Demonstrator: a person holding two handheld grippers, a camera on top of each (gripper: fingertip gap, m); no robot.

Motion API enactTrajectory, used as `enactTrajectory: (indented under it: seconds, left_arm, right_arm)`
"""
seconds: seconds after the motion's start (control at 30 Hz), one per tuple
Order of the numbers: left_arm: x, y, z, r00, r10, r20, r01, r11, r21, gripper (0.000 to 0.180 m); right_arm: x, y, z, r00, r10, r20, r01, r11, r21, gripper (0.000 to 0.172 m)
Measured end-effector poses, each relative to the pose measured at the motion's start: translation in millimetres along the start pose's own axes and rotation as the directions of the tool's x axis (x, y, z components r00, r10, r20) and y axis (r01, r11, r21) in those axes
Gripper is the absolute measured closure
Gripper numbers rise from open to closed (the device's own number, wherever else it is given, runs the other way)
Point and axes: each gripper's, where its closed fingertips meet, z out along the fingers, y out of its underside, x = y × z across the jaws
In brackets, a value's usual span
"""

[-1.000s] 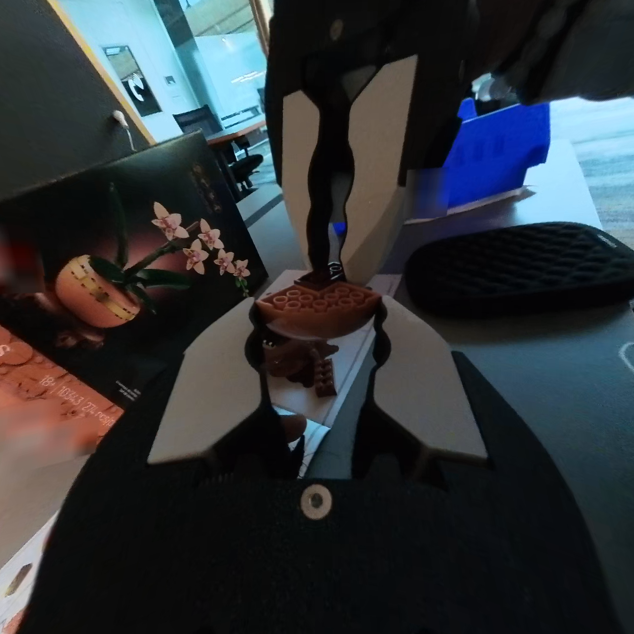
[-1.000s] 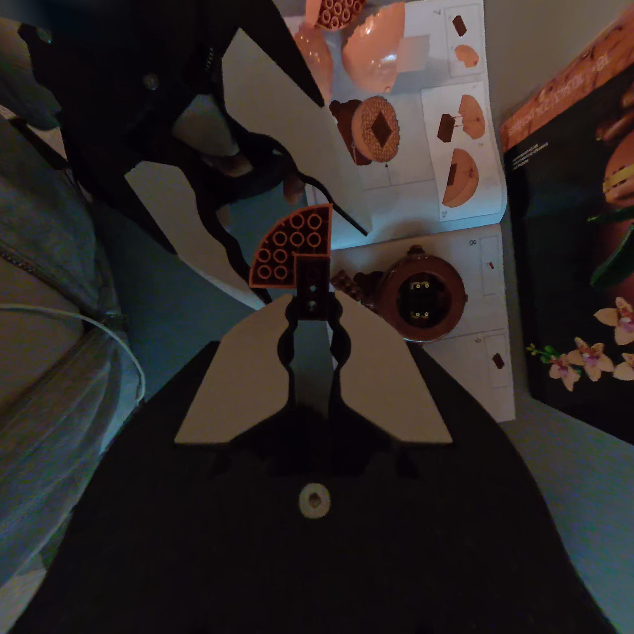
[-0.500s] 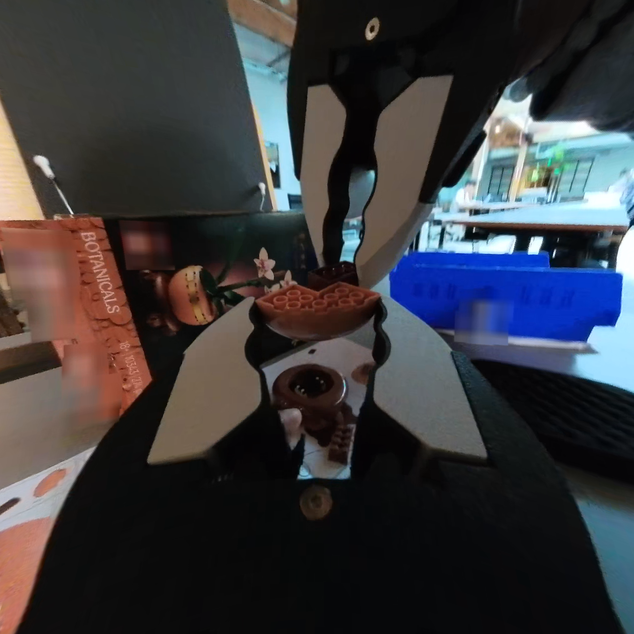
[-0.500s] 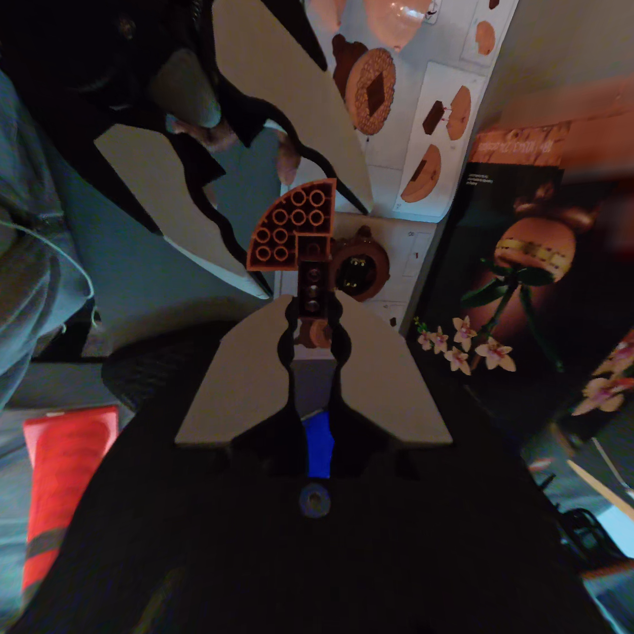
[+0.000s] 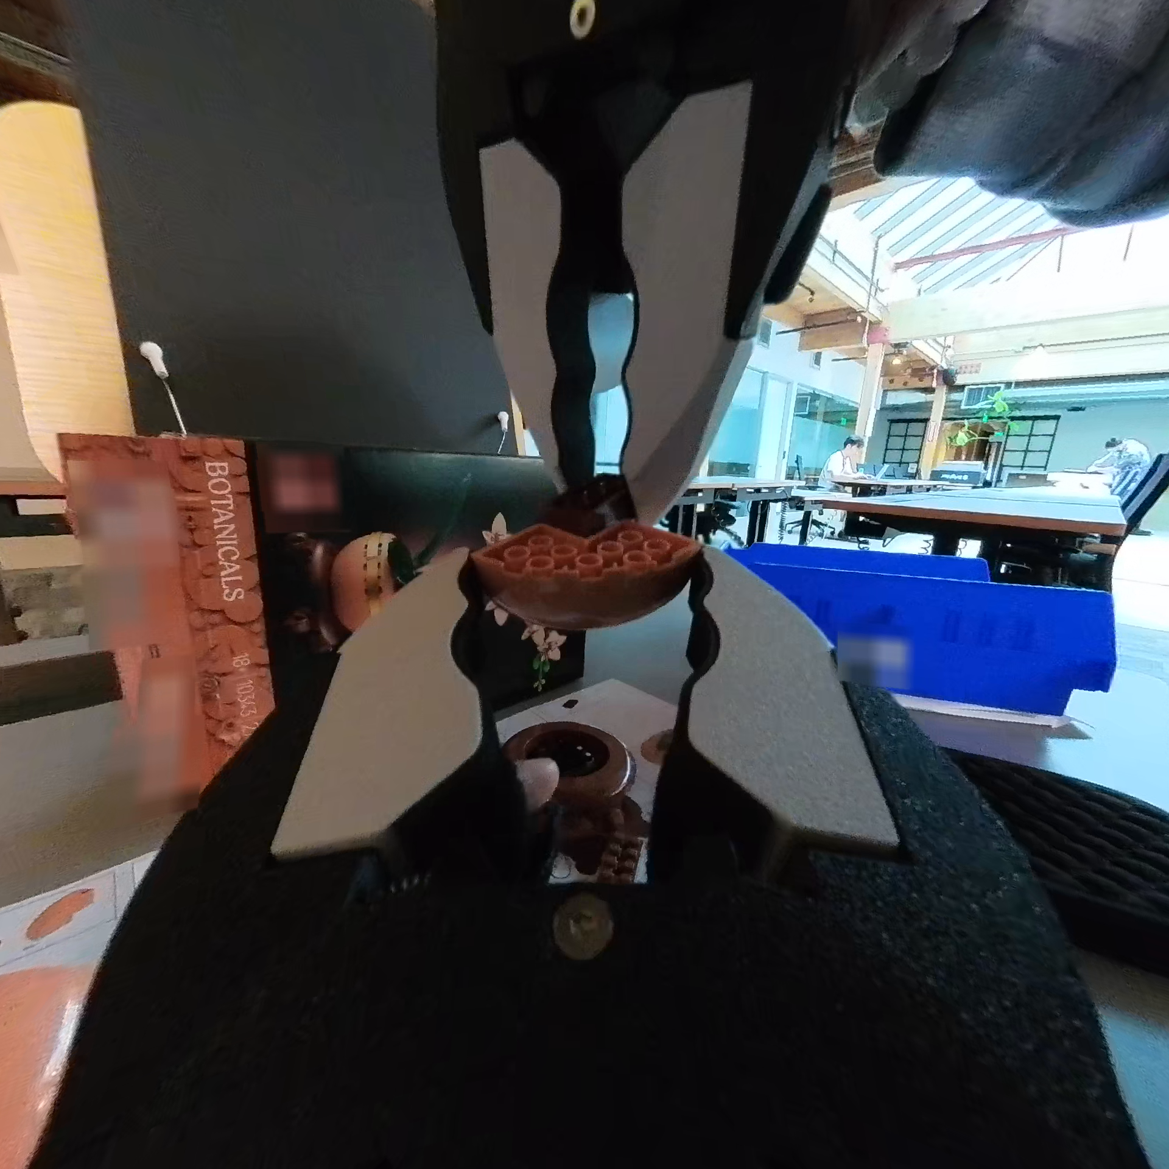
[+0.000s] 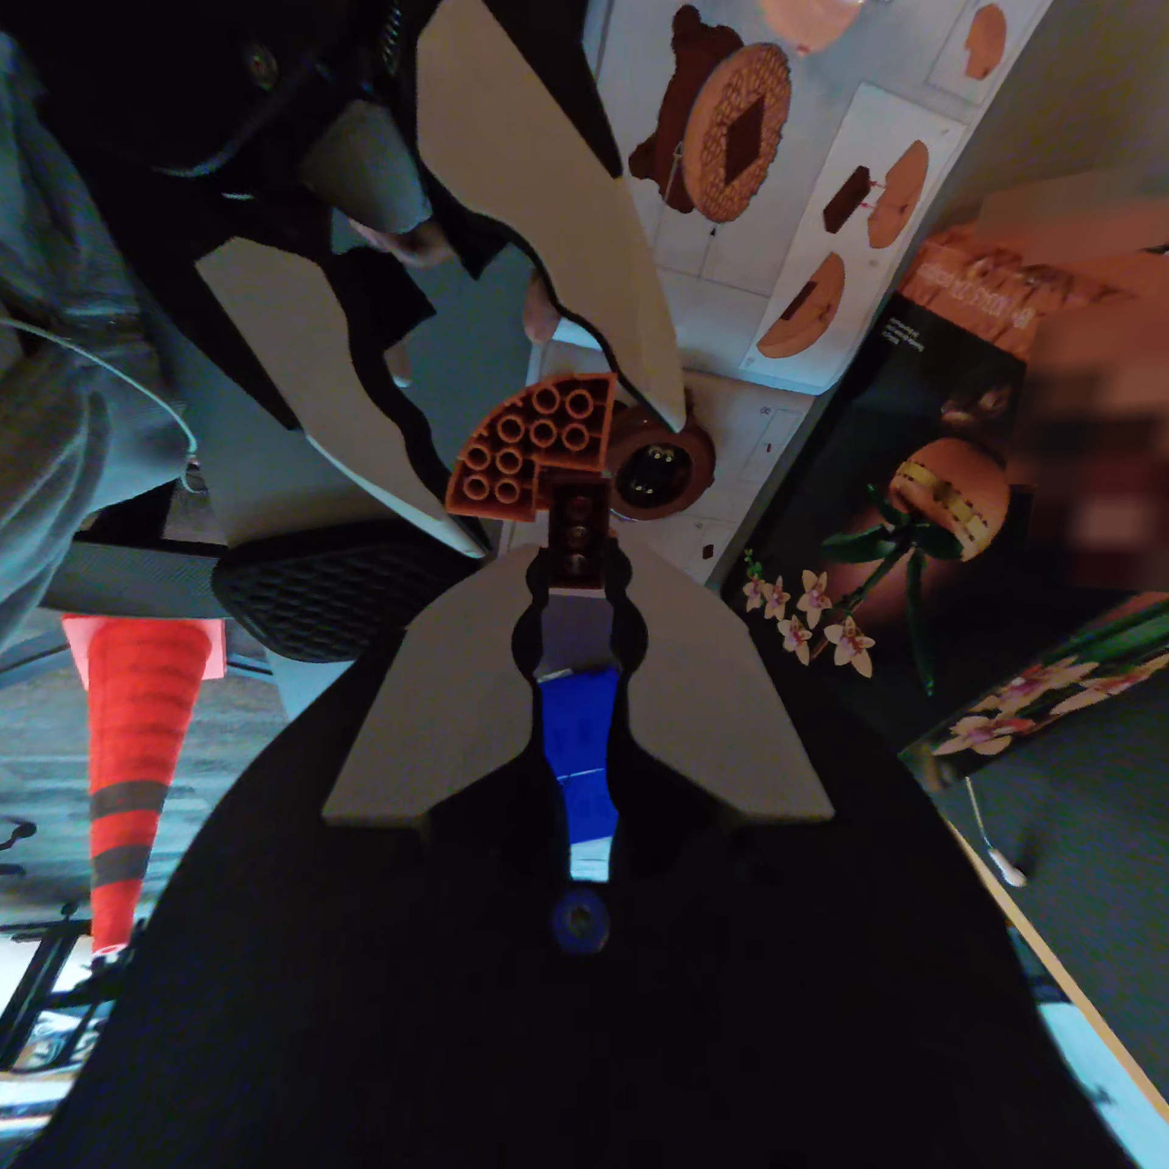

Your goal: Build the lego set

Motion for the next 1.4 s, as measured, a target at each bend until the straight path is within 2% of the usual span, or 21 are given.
enactTrajectory:
  seconds: [0.4,1.27,1.4]
  left_arm:
    - [-6.2,-11.7,-3.4,0.998,-0.055,0.022,0.054,0.997,0.059,0.118]
    - [-10.2,-24.9,-10.1,0.996,-0.077,0.039,0.072,0.991,0.112,0.118]
    - [-10.4,-25.3,-10.6,0.996,-0.078,0.038,0.074,0.991,0.115,0.118]
  right_arm:
    - [-0.9,-8.4,-9.1,1.0,-0.01,-0.019,0.009,0.999,-0.039,0.156]
    - [-1.3,-20.4,-21.8,0.999,-0.039,-0.038,0.034,0.993,-0.113,0.156]
    - [-1.4,-20.5,-21.7,0.999,-0.038,-0.038,0.033,0.992,-0.118,0.152]
